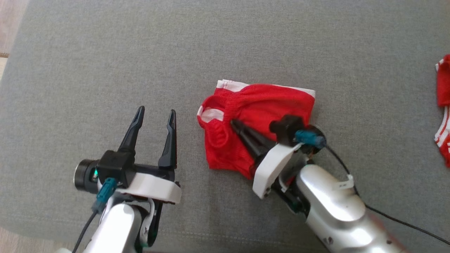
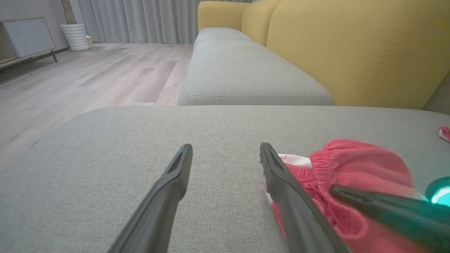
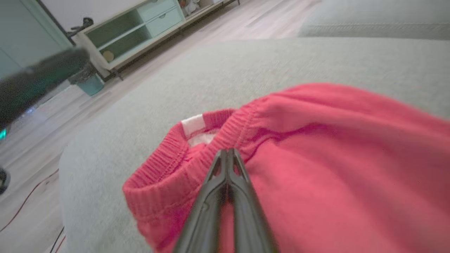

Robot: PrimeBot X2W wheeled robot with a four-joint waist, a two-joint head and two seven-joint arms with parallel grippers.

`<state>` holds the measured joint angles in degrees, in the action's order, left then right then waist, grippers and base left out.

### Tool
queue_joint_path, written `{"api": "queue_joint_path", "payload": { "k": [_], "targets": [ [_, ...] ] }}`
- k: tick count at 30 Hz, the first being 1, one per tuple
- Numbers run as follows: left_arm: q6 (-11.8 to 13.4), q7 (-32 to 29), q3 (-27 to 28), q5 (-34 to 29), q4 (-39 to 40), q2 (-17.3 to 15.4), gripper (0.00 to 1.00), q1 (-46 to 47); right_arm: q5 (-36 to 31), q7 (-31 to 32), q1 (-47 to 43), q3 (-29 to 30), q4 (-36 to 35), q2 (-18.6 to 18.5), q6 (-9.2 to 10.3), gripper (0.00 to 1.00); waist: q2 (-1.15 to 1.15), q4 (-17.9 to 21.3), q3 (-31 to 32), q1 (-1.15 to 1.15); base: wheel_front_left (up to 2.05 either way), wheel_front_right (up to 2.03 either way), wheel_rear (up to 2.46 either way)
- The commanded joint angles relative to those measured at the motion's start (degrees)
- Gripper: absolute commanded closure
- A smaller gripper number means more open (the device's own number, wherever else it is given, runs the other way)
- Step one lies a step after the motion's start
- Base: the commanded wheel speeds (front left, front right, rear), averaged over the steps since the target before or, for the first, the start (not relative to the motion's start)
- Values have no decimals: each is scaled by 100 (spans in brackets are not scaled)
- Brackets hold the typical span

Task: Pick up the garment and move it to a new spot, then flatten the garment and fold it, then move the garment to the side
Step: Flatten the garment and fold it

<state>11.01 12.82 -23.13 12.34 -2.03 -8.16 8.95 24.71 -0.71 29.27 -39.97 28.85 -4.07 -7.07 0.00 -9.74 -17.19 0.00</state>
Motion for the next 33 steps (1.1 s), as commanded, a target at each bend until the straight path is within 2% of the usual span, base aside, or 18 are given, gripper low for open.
{"api": "queue_joint_path", "payload": {
  "k": [1,7,12,18,19,21,22,23,27,28,33],
  "targets": [
    [-18,72,190,47,159,-21,0,261,63,0,127,-168,-98,118,-42,100,0,-2,-9,0,0,0,0],
    [-27,110,187,71,98,-12,0,313,190,66,228,-660,174,119,-42,100,0,9,-40,0,0,0,0],
    [-26,136,212,105,45,-30,0,299,306,-112,287,-840,167,119,-42,100,0,64,17,0,0,0,0],
    [16,147,234,125,12,-72,0,215,214,-372,44,-466,-218,32,-42,100,0,197,177,0,0,0,0],
    [21,146,239,130,11,-85,0,199,185,-386,-50,-365,-343,-30,-42,86,0,221,202,0,0,0,0],
    [39,139,248,138,12,-106,0,163,173,-364,-288,-150,-630,-155,-42,68,0,271,264,0,0,0,0],
    [46,133,253,145,16,-119,0,142,146,-347,-414,-38,-795,-221,-42,22,0,293,292,0,0,0,0],
    [51,126,259,151,23,-133,0,125,138,-296,-552,89,-949,-279,-42,0,0,316,313,0,0,0,0],
    [76,100,273,162,37,-169,0,84,23,-276,-935,598,-1455,-422,-42,0,0,371,392,0,0,0,0],
    [101,84,283,168,51,-190,0,49,-139,-302,-1185,1066,-1790,-460,-42,0,0,407,459,0,0,0,0],
    [189,43,375,201,124,-285,0,-90,-711,-229,-1730,2326,-2600,-375,-42,0,0,510,622,0,0,0,0]
  ]
}}
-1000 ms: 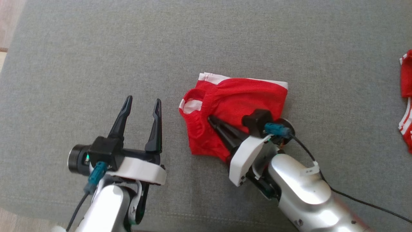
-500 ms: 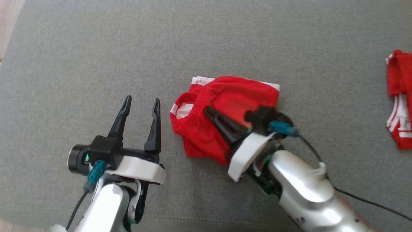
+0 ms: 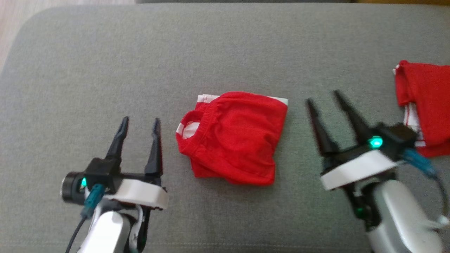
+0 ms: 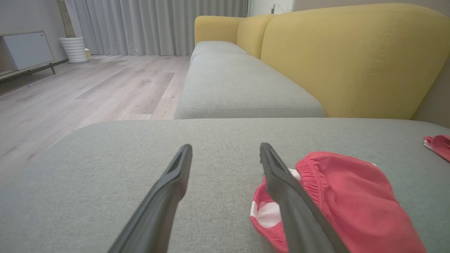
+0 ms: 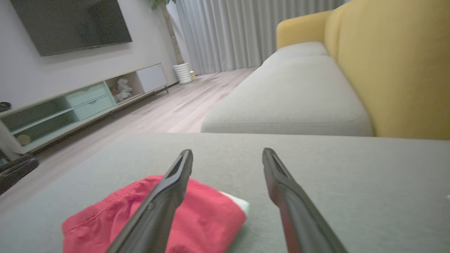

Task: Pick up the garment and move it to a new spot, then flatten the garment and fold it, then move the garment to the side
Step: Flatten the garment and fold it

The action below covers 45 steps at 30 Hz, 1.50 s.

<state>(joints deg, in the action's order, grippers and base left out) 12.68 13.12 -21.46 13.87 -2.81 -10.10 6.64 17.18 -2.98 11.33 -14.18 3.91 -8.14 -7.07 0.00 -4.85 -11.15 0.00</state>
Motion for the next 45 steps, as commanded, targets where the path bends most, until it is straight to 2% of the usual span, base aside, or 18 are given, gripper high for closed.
{"api": "queue_joint_path", "payload": {
  "k": [1,6,12,31,45],
  "targets": [
    [41,-1,224,51,225,-113,0,108,-76,22,-23,-40,-268,57,-42,0,0,41,55,0,0,0,0],
    [90,-54,311,85,321,-251,0,-57,-480,261,-443,762,-902,170,-42,0,0,134,213,0,0,0,0],
    [112,-120,348,155,370,-351,0,-273,-609,522,-941,1182,-1288,286,-42,0,0,238,468,0,0,0,0],
    [216,-358,275,242,486,-557,0,-931,-757,807,-1922,1279,-1678,495,-42,0,0,322,1083,0,0,0,0],
    [267,-435,254,276,593,-626,0,-1009,-745,836,-2021,1352,-1776,523,-42,0,0,333,1162,0,0,0,0]
  ]
}}
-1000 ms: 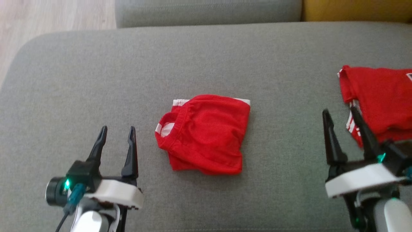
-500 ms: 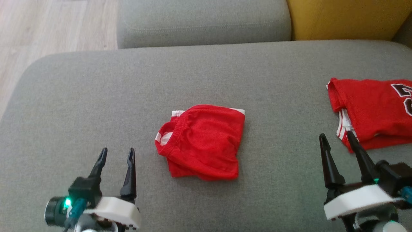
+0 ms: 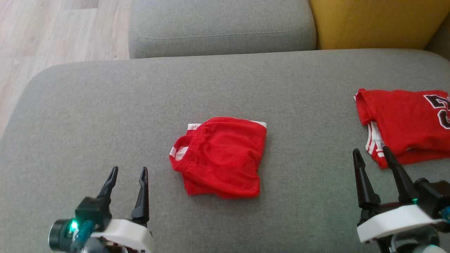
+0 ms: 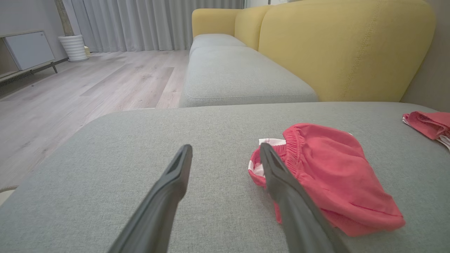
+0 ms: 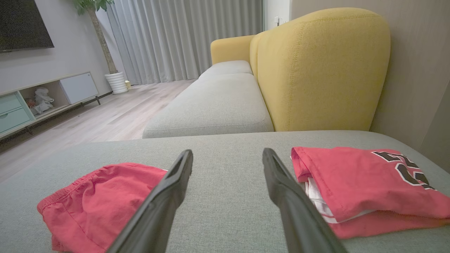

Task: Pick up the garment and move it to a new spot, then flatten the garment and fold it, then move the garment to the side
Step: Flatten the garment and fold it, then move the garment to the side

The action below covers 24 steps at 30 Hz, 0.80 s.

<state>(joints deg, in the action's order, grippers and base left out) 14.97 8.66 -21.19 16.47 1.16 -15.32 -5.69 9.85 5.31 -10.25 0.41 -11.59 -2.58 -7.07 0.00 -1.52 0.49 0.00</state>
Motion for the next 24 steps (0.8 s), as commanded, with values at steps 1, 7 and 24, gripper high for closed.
{"api": "queue_joint_path", "payload": {
  "k": [1,7,24],
  "targets": [
    [44,7,225,17,201,-107,0,224,-2,6,138,-105,-225,-32,-42,0,0,4,-3,0,0,0,0],
    [60,16,206,28,222,-107,0,245,58,-3,139,-95,-196,-31,-42,0,0,12,-15,0,0,0,0],
    [98,93,166,17,263,-105,0,439,51,13,185,-98,-79,-31,-42,0,0,-113,-160,0,0,0,0]
  ]
}}
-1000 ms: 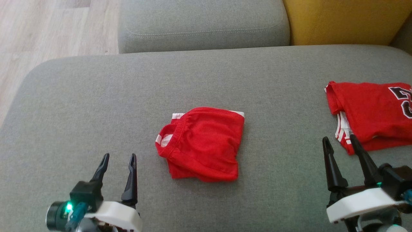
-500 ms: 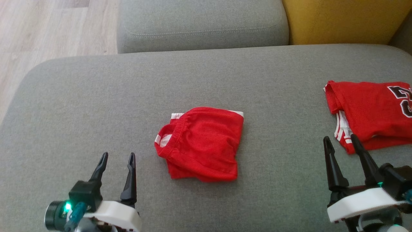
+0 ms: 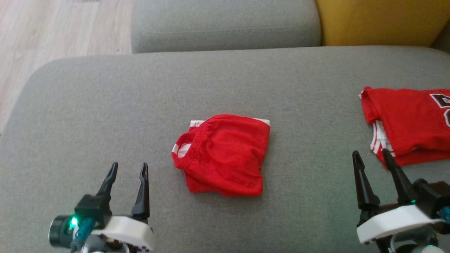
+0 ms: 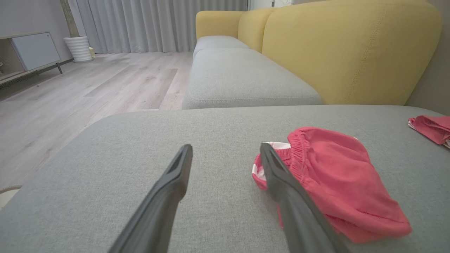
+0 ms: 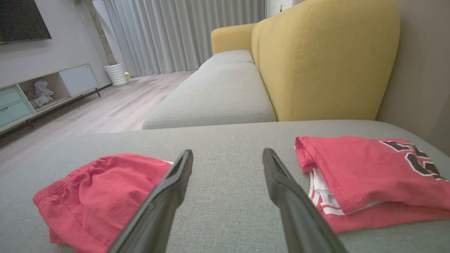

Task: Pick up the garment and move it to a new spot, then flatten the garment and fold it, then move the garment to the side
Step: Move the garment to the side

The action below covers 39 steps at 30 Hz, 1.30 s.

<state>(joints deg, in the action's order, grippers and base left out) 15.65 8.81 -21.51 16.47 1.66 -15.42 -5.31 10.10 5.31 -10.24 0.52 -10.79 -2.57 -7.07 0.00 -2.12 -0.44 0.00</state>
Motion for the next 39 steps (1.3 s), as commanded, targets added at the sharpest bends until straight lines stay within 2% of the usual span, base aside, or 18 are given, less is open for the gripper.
{"api": "queue_joint_path", "payload": {
  "k": [1,11,18,19,24,25,26,27,34,39],
  "targets": [
    [26,91,192,13,223,-86,0,446,22,14,220,-101,-108,-32,-42,0,0,-91,-114,0,0,0,0],
    [-62,331,27,-53,208,207,0,1117,161,-113,1112,-393,1243,-32,-42,0,0,-816,-728,0,0,0,0],
    [-178,524,-139,-96,-39,488,0,1460,394,-318,1890,-962,2729,-31,-42,0,0,-1429,-1005,0,0,0,0],
    [-197,553,-147,-93,-91,542,0,1502,451,-297,2056,-1131,3112,-31,-42,0,0,-1525,-1051,0,0,0,0],
    [-222,595,-115,-86,-197,622,0,1534,660,-71,2292,-1408,3892,-31,-42,0,0,-1629,-1106,0,0,0,0],
    [-225,600,-101,-85,-206,633,0,1535,739,6,2311,-1450,4006,-31,-42,8,0,-1632,-1112,0,0,0,0],
    [-226,604,-85,-84,-212,643,0,1535,813,66,2331,-1493,4091,-31,-42,52,0,-1631,-1117,0,0,0,0],
    [-228,607,-68,-85,-214,651,0,1533,885,97,2349,-1539,4145,-31,-42,100,0,-1626,-1119,0,0,0,0],
    [-226,617,48,-143,-159,698,0,1513,711,-38,2535,-1584,4184,-31,-42,100,0,-1470,-1147,0,0,0,0],
    [-244,618,135,-201,-81,702,0,1480,312,-62,2667,-1731,3936,-77,-42,100,0,-1047,-1163,0,0,0,0]
  ]
}}
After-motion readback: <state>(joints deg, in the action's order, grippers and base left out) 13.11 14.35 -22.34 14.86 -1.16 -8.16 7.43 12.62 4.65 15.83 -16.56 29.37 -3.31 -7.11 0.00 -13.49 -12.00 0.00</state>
